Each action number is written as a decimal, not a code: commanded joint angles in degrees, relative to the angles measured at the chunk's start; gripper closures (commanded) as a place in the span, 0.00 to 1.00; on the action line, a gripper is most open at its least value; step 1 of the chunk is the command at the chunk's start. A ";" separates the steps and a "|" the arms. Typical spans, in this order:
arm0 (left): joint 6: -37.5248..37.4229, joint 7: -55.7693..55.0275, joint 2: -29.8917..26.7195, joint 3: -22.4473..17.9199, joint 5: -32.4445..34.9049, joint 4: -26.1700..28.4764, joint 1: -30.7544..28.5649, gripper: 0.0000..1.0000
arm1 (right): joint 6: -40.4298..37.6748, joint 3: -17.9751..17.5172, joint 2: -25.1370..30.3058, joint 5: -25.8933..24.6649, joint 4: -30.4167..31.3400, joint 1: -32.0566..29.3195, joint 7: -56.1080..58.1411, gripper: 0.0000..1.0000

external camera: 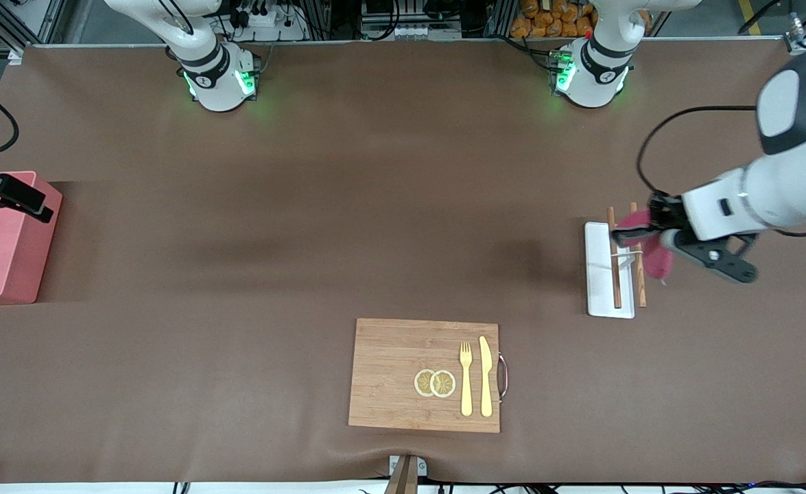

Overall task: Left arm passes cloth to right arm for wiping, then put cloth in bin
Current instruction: 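Lift the cloth with the left gripper while the right gripper approaches, then grasp the pink cloth with the right gripper beside the left gripper, then release the cloth from the left gripper and withdraw it, then wipe the table with the pink cloth using the right gripper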

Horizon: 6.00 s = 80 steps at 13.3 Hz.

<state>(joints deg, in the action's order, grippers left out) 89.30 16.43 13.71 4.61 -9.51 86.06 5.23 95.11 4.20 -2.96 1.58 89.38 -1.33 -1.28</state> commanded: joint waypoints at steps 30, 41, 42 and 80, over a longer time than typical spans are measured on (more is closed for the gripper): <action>57.04 -80.50 12.04 14.99 -9.65 -6.70 32.30 1.00 | -5.54 -0.78 -8.02 40.60 8.53 16.36 -67.61 0.00; 58.36 -80.59 12.04 14.91 -9.48 -6.61 32.30 1.00 | -8.18 -0.78 -8.46 45.35 8.44 18.38 -70.35 0.75; 58.36 -80.59 12.04 14.91 -9.48 -6.52 32.30 1.00 | -7.75 -0.69 -8.55 45.26 8.44 18.38 -70.08 0.92; -5.00 -15.37 -15.82 -3.31 12.22 1.03 0.32 0.00 | 17.75 -0.34 -19.80 -6.86 7.39 -15.11 20.28 1.00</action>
<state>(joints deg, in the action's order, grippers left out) 85.94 0.61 0.28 -1.50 -0.30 85.19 5.84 113.25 4.91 -23.13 -3.79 97.09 -17.05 19.95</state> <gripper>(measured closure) 0.000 0.960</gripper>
